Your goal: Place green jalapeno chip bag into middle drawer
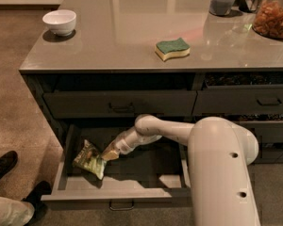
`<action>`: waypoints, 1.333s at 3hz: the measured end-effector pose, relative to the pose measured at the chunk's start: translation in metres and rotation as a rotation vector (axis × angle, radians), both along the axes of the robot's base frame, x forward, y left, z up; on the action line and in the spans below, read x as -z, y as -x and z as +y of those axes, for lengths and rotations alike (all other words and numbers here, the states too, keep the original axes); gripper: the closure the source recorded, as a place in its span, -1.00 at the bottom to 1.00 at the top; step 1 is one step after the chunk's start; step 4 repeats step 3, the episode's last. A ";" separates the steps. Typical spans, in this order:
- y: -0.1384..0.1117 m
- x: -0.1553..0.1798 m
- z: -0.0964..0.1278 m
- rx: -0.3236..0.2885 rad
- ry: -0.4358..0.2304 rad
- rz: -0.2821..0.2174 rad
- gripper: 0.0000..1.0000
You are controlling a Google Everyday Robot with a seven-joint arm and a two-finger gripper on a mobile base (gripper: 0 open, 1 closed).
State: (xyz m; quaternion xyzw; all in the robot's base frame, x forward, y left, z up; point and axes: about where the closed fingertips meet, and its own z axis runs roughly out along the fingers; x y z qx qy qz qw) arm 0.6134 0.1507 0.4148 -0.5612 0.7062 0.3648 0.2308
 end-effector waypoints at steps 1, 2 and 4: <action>0.000 0.000 0.000 0.000 0.000 0.000 -0.85; 0.000 0.000 0.000 0.000 0.000 0.000 -1.00; 0.000 0.000 0.000 0.000 0.000 0.000 -1.00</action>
Offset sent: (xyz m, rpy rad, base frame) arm 0.0000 0.0000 0.0000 0.0000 0.0000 0.0000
